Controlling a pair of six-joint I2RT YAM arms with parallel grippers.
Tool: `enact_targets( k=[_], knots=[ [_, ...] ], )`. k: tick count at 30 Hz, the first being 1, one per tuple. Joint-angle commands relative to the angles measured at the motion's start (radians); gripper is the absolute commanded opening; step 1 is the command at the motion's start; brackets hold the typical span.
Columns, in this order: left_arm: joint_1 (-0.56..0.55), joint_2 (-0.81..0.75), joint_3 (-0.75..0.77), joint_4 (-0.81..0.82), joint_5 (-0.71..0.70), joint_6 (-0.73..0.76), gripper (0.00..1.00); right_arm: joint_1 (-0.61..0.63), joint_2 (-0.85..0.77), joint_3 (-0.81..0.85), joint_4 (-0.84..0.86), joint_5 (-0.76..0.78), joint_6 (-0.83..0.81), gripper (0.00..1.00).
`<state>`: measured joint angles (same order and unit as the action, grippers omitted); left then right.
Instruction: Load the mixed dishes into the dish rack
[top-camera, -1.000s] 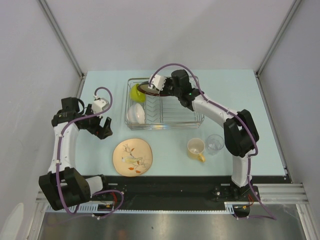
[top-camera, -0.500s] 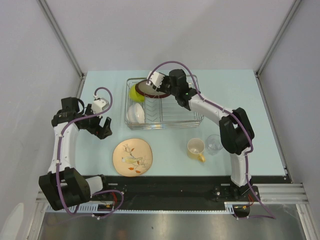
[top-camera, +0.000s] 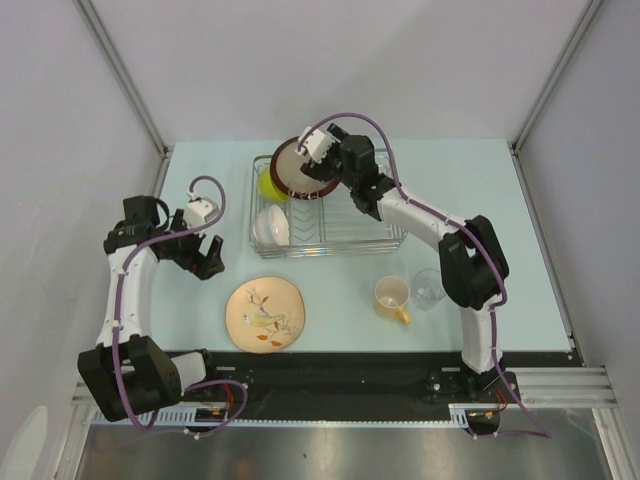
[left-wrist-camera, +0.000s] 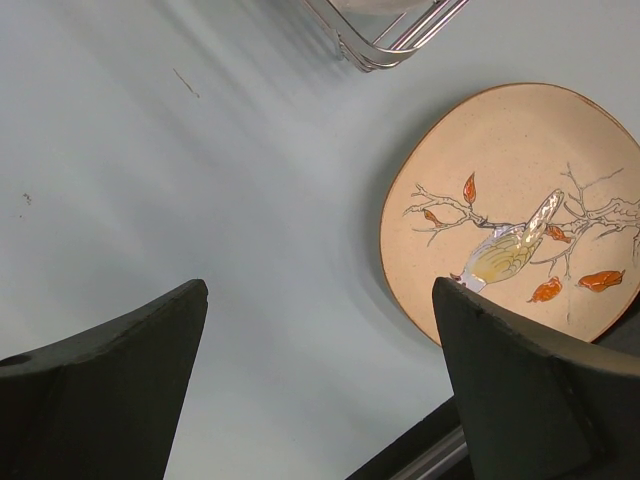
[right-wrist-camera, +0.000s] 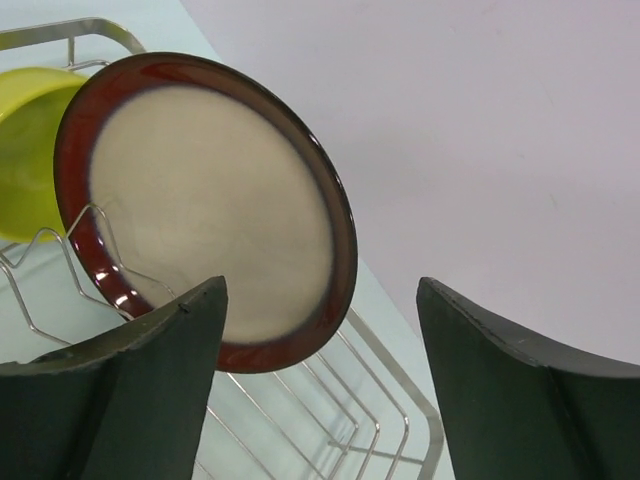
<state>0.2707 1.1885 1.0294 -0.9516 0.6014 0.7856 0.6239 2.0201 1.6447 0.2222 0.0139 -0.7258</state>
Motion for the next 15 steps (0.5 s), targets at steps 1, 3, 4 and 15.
enact_targets(
  k=[1, 3, 4, 15],
  knots=[
    [0.007, -0.032, -0.006, -0.001, 0.008, 0.029, 1.00, 0.019, -0.090, -0.002, 0.046, 0.095, 0.074, 0.99],
    [0.007, -0.041, -0.028, -0.012, -0.017, 0.069, 1.00, 0.040, -0.150, 0.004, -0.039, 0.165, 0.149, 1.00],
    [0.005, -0.044, -0.040, -0.013, -0.032, 0.089, 1.00, 0.052, -0.170, 0.016, -0.084, 0.187, 0.182, 1.00],
    [0.007, -0.244, -0.367, -0.061, -0.255, 0.501, 1.00, 0.105, -0.550, -0.331, -0.581, -0.350, 1.035, 1.00]
  ],
)
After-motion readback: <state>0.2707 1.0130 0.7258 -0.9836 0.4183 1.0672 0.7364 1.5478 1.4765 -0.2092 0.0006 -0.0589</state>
